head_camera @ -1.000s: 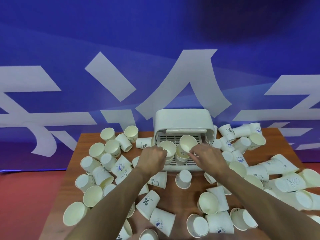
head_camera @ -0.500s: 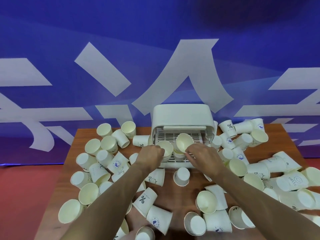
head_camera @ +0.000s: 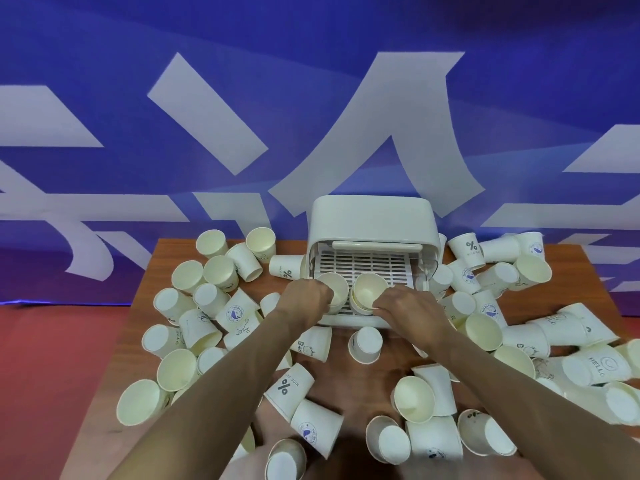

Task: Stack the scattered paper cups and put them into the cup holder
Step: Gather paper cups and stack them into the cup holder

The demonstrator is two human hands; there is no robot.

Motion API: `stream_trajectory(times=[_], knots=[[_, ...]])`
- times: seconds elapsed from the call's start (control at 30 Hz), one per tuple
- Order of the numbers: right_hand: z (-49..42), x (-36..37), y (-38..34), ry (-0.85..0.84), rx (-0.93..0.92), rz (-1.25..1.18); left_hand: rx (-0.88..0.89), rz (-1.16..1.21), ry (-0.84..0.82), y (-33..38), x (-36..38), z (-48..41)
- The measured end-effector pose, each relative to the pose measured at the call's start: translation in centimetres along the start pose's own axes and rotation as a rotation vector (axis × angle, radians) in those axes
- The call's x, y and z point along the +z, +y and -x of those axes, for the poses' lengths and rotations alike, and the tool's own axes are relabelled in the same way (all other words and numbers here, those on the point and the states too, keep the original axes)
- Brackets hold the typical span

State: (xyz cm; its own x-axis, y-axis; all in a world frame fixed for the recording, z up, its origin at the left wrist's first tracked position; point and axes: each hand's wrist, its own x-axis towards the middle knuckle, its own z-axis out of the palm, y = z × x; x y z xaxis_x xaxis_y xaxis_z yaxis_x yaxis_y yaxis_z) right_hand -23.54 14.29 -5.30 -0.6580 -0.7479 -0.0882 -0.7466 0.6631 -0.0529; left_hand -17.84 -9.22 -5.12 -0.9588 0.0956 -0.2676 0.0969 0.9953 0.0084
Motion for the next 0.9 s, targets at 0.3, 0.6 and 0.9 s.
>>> stream_trajectory(times=[0.3, 0.6, 0.9], knots=[[-2.1, 0.8, -0.2, -0.102, 0.066, -0.008, 0.029, 0.024, -0.019, -0.4, 0.1, -0.5], [-2.2, 1.7, -0.2, -0.093, 0.093, 0.01, 0.02, 0.053, 0.004, -0.4, 0.6, -0.5], [-0.1, -0.6, -0.9, 0.125, 0.087, -0.037, 0.061, 0.019, 0.118, -0.8, -2.1, 0.9]])
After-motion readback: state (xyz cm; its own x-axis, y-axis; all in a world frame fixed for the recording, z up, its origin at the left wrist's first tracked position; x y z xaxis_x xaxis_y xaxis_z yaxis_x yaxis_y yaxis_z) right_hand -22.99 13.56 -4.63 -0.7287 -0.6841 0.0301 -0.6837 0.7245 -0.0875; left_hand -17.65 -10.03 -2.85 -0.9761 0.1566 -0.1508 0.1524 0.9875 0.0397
